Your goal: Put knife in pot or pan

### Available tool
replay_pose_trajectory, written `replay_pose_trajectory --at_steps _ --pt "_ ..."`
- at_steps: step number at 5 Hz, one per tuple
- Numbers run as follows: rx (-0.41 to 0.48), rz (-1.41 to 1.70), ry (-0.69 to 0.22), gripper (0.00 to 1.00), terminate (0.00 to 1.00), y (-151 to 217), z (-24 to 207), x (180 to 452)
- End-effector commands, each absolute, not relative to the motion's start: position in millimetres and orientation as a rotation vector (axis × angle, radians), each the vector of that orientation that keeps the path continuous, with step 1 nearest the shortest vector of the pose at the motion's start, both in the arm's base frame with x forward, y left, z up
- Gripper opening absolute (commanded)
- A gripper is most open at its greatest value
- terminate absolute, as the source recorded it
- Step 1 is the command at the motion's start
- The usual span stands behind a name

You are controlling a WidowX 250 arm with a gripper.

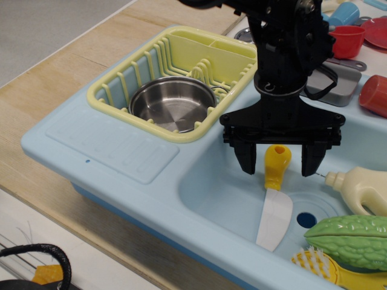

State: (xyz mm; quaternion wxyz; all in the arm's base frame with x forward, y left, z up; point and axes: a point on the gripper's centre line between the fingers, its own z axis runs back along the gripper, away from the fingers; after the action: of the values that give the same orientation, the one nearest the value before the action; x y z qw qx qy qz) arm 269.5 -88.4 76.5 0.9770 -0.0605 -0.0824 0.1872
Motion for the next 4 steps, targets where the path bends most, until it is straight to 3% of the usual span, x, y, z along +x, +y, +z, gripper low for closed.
replay_pose_trajectory --at_steps 1,2,3,4 --pt "-0.184 0.369 -0.150 1.00 0.00 -87.0 72.7 283.0" --pt "-0.205 0.348 -0.124 1.00 0.00 -86.3 63.2 286.5" --pt "-0.193 0.331 -0.131 0.00 0.00 -87.6 59.3 286.0" --pt "-0.185 0.322 -0.123 0.00 0.00 -88.7 62.1 287.5"
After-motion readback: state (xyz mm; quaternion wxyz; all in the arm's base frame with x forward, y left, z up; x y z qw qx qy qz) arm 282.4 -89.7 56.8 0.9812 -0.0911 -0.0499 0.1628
